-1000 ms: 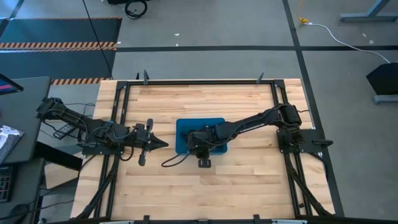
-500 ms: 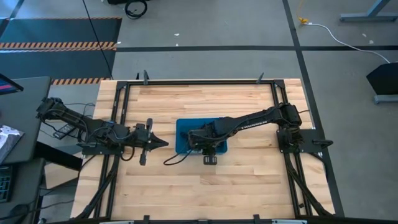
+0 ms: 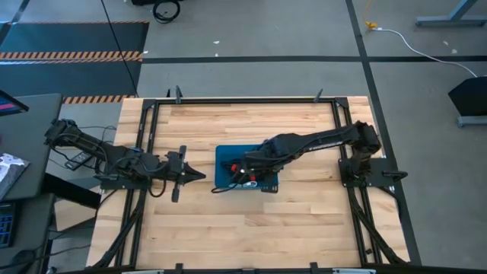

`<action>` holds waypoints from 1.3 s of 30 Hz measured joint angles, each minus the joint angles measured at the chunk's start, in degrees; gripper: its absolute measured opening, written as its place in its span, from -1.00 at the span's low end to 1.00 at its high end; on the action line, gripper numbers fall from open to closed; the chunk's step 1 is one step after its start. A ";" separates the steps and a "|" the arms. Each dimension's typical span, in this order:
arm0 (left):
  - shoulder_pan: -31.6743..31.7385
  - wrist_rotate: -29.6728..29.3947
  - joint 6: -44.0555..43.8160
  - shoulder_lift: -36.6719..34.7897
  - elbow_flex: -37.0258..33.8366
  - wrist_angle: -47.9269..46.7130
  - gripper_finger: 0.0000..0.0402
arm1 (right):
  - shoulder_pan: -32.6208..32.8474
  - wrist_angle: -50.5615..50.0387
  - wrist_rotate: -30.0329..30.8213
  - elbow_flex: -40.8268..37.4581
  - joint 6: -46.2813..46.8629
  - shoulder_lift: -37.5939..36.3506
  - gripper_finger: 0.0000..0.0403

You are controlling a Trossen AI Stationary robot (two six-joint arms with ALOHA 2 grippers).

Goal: Pick and place USB-C Cables
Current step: Return to Home Position

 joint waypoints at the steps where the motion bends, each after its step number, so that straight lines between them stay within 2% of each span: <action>1: 0.00 -0.04 -0.26 0.00 0.00 -0.39 -0.99 | 0.35 -0.45 0.99 0.00 -0.01 -0.64 -0.94; 6: 0.01 -0.15 -0.82 0.00 0.00 -1.31 -0.99 | 1.63 -2.33 5.41 -0.31 1.91 -3.72 -0.97; 11: 0.00 -0.15 -1.19 0.00 0.00 -1.44 -0.99 | 1.98 0.44 5.85 -6.17 2.95 -9.03 -0.98; 17: 0.00 -0.16 0.47 0.00 0.00 -1.66 -0.99 | 1.15 7.00 3.66 -19.22 5.37 -19.15 -0.99; 22: 0.17 -0.11 4.04 0.00 0.00 -0.66 -0.99 | 0.49 17.37 0.92 -31.92 6.02 -29.73 -0.99; 28: 1.58 1.43 5.72 -0.15 -0.71 2.97 -0.99 | 0.48 29.94 0.72 -45.02 6.52 -41.74 -0.99; 34: 3.31 2.58 7.72 -6.41 -9.17 13.91 -0.99 | 1.43 38.75 1.09 -54.97 7.13 -53.27 -0.99; 39: 5.09 4.34 7.43 -16.52 -15.21 15.80 -0.99 | 2.77 45.16 3.85 -61.27 7.70 -61.17 -0.99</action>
